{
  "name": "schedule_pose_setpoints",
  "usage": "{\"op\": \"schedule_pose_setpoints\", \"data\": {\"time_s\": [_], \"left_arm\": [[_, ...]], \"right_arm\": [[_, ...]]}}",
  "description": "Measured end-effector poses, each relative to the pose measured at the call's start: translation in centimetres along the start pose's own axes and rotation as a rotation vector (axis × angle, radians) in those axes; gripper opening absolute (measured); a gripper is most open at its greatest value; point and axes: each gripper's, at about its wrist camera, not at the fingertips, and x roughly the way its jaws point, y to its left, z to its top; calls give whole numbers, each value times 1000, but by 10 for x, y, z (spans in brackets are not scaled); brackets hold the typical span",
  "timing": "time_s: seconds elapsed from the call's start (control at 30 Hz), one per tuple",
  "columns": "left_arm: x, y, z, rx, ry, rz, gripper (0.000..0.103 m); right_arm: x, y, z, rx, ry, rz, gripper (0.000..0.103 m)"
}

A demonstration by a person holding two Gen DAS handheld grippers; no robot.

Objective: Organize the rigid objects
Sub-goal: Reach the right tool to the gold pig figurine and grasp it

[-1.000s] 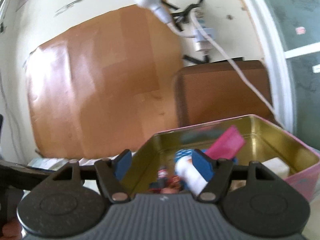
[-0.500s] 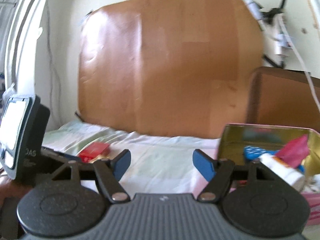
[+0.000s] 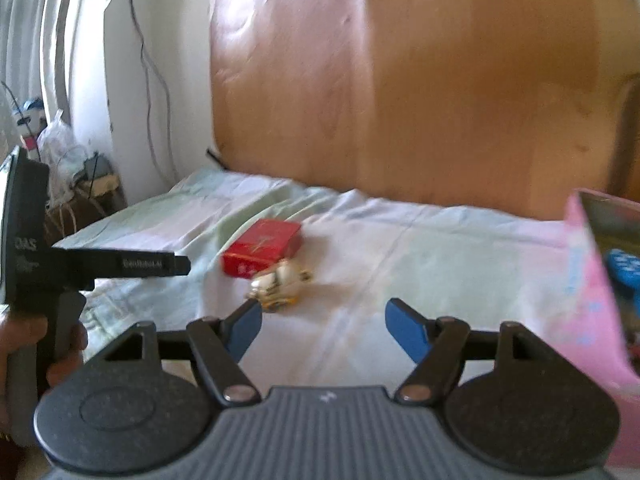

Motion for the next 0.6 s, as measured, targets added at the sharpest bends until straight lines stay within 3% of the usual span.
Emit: {"op": "schedule_pose_setpoints", "data": {"time_s": [0.3, 0.37, 0.4, 0.6], "left_arm": [[-4, -7, -2, 22, -29, -27, 60], [-2, -5, -1, 17, -28, -34, 60], [-3, -4, -1, 15, -27, -37, 60], [-6, -6, -3, 40, -42, -64, 60]], "right_arm": [[70, 30, 25, -72, 90, 38, 71], [88, 31, 25, -98, 136, 32, 57], [93, 30, 24, -89, 151, 55, 46], [66, 25, 6, -83, 162, 70, 44]]}}
